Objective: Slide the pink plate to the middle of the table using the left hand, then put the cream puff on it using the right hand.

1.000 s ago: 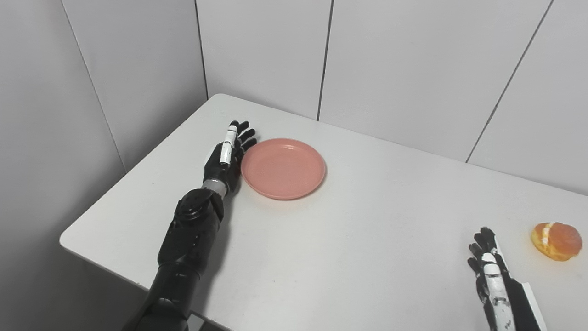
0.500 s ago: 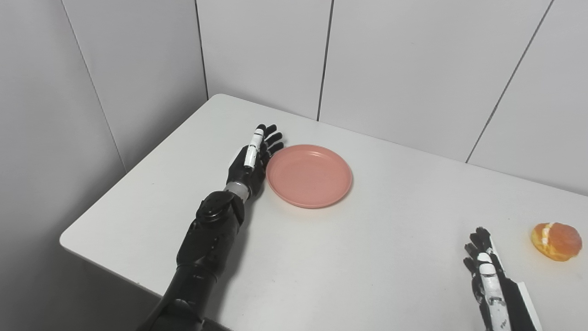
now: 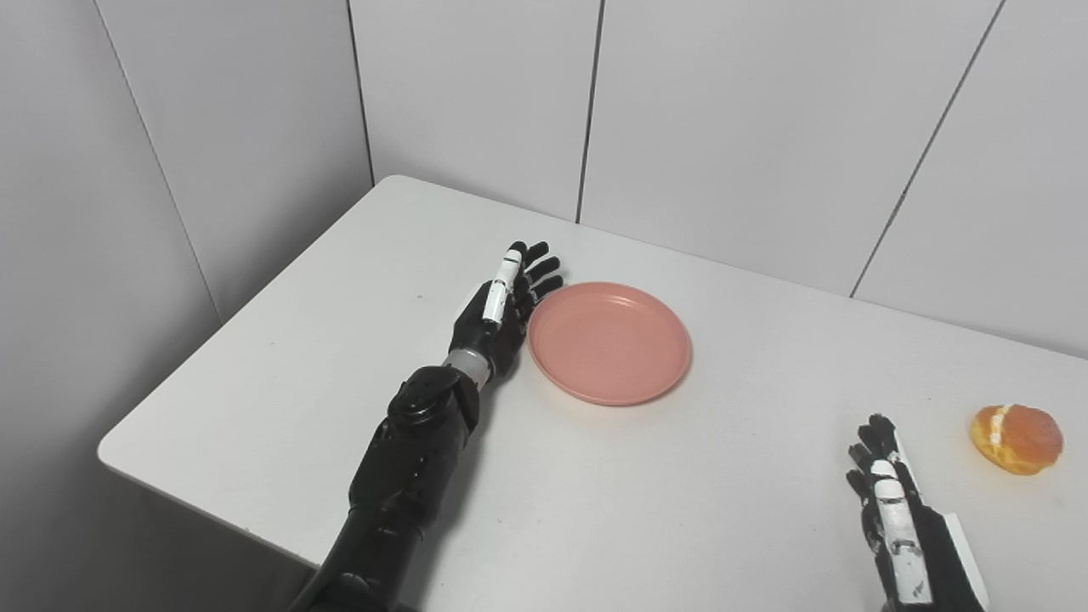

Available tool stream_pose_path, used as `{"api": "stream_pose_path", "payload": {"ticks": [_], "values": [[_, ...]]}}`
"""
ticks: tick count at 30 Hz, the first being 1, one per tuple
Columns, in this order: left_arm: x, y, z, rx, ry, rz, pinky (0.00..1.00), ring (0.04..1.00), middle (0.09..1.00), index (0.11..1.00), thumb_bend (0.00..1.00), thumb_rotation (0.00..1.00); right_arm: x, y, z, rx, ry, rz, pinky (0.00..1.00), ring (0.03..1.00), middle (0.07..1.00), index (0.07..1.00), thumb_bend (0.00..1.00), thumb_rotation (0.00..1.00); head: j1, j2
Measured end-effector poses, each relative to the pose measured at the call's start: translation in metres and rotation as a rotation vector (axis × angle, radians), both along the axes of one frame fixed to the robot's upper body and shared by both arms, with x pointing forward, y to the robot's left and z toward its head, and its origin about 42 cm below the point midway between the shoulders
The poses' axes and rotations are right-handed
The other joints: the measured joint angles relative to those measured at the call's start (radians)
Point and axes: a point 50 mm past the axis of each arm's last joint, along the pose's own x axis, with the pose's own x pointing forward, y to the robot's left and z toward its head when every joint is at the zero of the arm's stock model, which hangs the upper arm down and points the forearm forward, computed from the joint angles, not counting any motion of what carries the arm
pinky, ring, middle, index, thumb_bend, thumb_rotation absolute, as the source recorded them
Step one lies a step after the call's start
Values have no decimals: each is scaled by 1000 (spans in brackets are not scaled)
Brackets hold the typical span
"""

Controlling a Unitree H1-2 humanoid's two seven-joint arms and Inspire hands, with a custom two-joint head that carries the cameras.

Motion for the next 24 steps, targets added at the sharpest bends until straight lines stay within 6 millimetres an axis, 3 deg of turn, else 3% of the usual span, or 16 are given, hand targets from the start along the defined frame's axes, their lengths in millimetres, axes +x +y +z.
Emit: {"api": "stream_pose_path", "payload": {"ticks": [24], "values": [[-41, -67, 3, -52, 18, -144, 885, 895, 903, 876, 396, 1000, -2, 10, 8, -44, -18, -51, 964, 966, 996, 1000, 177, 1000, -126, 61]]}}
